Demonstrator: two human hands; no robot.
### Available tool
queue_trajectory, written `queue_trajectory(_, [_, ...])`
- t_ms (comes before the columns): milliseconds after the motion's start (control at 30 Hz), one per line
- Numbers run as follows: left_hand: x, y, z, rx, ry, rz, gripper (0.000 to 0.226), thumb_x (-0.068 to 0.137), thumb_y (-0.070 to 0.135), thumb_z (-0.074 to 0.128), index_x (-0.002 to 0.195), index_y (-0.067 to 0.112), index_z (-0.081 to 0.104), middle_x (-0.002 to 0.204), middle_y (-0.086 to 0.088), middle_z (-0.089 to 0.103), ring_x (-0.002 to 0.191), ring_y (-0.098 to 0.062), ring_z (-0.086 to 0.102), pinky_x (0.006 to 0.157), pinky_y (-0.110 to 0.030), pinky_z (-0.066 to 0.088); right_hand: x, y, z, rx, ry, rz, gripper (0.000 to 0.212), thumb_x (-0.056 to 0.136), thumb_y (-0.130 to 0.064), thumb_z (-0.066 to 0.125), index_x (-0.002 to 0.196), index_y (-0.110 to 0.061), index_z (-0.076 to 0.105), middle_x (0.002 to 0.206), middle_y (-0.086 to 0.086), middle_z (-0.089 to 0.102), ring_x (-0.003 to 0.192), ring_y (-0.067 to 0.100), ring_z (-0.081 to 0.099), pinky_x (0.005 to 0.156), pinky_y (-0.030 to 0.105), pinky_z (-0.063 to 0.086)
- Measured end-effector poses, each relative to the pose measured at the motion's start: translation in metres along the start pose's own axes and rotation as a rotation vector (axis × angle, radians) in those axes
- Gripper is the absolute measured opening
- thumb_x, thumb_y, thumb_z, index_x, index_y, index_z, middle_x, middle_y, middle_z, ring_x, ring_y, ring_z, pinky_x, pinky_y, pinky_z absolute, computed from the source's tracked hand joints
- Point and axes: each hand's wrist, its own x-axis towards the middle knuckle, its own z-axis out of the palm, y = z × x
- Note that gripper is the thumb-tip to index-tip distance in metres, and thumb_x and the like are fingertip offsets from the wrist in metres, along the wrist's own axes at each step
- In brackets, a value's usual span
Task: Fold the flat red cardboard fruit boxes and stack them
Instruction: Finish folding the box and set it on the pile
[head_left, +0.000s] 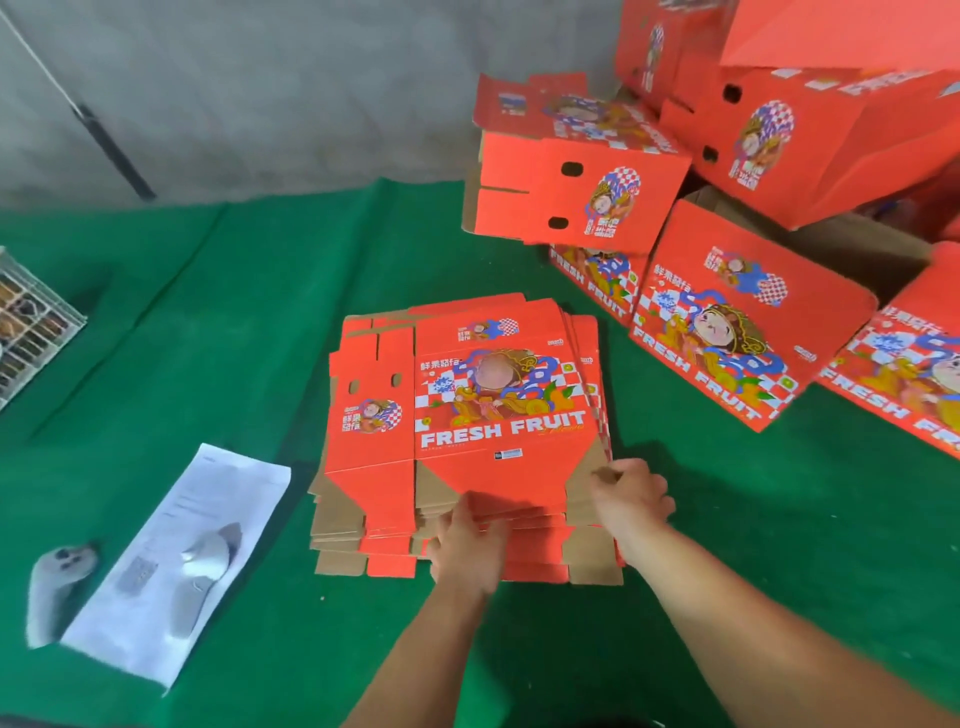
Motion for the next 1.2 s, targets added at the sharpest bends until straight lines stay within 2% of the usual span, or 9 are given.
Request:
queue_trajectory(200, [0.006, 0.013, -0.001, 0.132, 0.183, 0.022, 0.05, 0.085, 0.042, 0.056, 0.134, 0.037, 0.059, 0.136, -0.003, 0.059, 0.131, -0.033, 0.048, 0.112, -0.043, 0.034, -0.005, 0.003, -0.02, 0.466, -0.146, -0.027, 0.016, 0.106, -0.024, 0.053, 0.118, -0.014, 0.05, 0.105, 0.005, 0.062, 0.088, 0.019, 0.069, 0.071, 0.037, 0.056])
queue_trajectory(300, [0.002, 0.021, 0.013, 0.204, 0.218, 0.148, 0.072, 0.084, 0.031, 0.068, 0.15, 0.038, 0.041, 0.14, -0.006, 0.049, 0.134, -0.034, 0.039, 0.111, -0.04, 0.028, -0.007, 0.01, -0.043, 0.61, -0.117, -0.084, 0.012, 0.108, -0.015, 0.048, 0.119, -0.014, 0.043, 0.106, 0.005, 0.06, 0.075, 0.014, 0.074, 0.076, 0.035, 0.061])
queue_trajectory(500, [-0.015, 0.033, 0.033, 0.381, 0.286, 0.391, 0.083, 0.09, 0.053, 0.069, 0.158, 0.046, 0.021, 0.14, 0.005, 0.053, 0.124, -0.028, 0.048, 0.105, -0.048, 0.037, -0.007, 0.036, -0.095, 0.528, -0.04, -0.338, 0.03, 0.107, -0.01, 0.048, 0.111, -0.039, 0.049, 0.108, 0.001, 0.074, 0.083, 0.008, 0.075, 0.076, 0.025, 0.056])
queue_trajectory(700, [-0.033, 0.068, 0.046, -0.15, 0.078, 0.523, 0.079, 0.097, 0.023, 0.065, 0.16, 0.035, 0.02, 0.145, 0.006, 0.056, 0.113, 0.006, 0.056, 0.098, -0.019, 0.042, -0.007, 0.063, -0.144, 0.321, 0.102, -0.513, 0.043, 0.106, -0.011, 0.047, 0.112, -0.053, 0.047, 0.097, -0.019, 0.075, 0.08, 0.011, 0.073, 0.072, 0.037, 0.054])
queue_trajectory(767, [-0.037, 0.078, 0.051, -0.238, 0.064, 0.516, 0.073, 0.098, 0.015, 0.062, 0.158, 0.033, 0.025, 0.149, 0.007, 0.053, 0.12, 0.001, 0.056, 0.105, -0.023, 0.042, -0.006, 0.075, -0.163, 0.258, 0.16, -0.543, 0.04, 0.105, -0.011, 0.047, 0.115, -0.05, 0.048, 0.097, -0.014, 0.075, 0.079, 0.014, 0.071, 0.067, 0.036, 0.052])
queue_trajectory(833, [-0.04, 0.087, 0.053, -0.313, 0.065, 0.524, 0.069, 0.097, 0.006, 0.063, 0.155, 0.024, 0.031, 0.142, 0.005, 0.059, 0.126, -0.012, 0.06, 0.114, -0.039, 0.044, -0.003, 0.088, -0.182, 0.226, 0.225, -0.562, 0.036, 0.104, -0.011, 0.048, 0.119, -0.044, 0.05, 0.098, -0.006, 0.073, 0.075, 0.017, 0.067, 0.063, 0.037, 0.049])
queue_trajectory(933, [-0.043, 0.09, 0.049, -0.173, 0.276, 0.605, 0.081, 0.09, 0.003, 0.072, 0.157, 0.018, 0.029, 0.106, 0.025, 0.069, 0.105, 0.016, 0.059, 0.097, -0.017, 0.044, 0.002, 0.107, -0.212, 0.217, 0.287, -0.573, 0.034, 0.104, -0.014, 0.05, 0.115, -0.045, 0.053, 0.097, -0.01, 0.071, 0.069, 0.013, 0.063, 0.058, 0.033, 0.044])
queue_trajectory(1067, [-0.062, 0.081, 0.058, 0.099, 0.397, 0.675, 0.102, 0.087, 0.013, 0.074, 0.165, 0.022, 0.008, 0.132, -0.01, 0.06, 0.12, -0.031, 0.047, 0.1, -0.04, 0.035, 0.005, 0.115, -0.244, 0.257, 0.307, -0.62, 0.028, 0.102, -0.018, 0.054, 0.111, -0.044, 0.057, 0.098, -0.019, 0.069, 0.083, 0.011, 0.065, 0.067, 0.031, 0.042])
queue_trajectory(1200, [-0.08, 0.064, 0.054, 0.23, 0.493, 0.847, 0.088, 0.089, 0.043, 0.064, 0.163, 0.037, 0.018, 0.138, 0.006, 0.059, 0.127, -0.023, 0.045, 0.108, -0.025, 0.019, 0.011, 0.108, -0.279, 0.431, 0.273, -0.698, 0.028, 0.1, -0.018, 0.056, 0.112, -0.042, 0.061, 0.106, -0.012, 0.072, 0.1, 0.01, 0.068, 0.082, 0.033, 0.05])
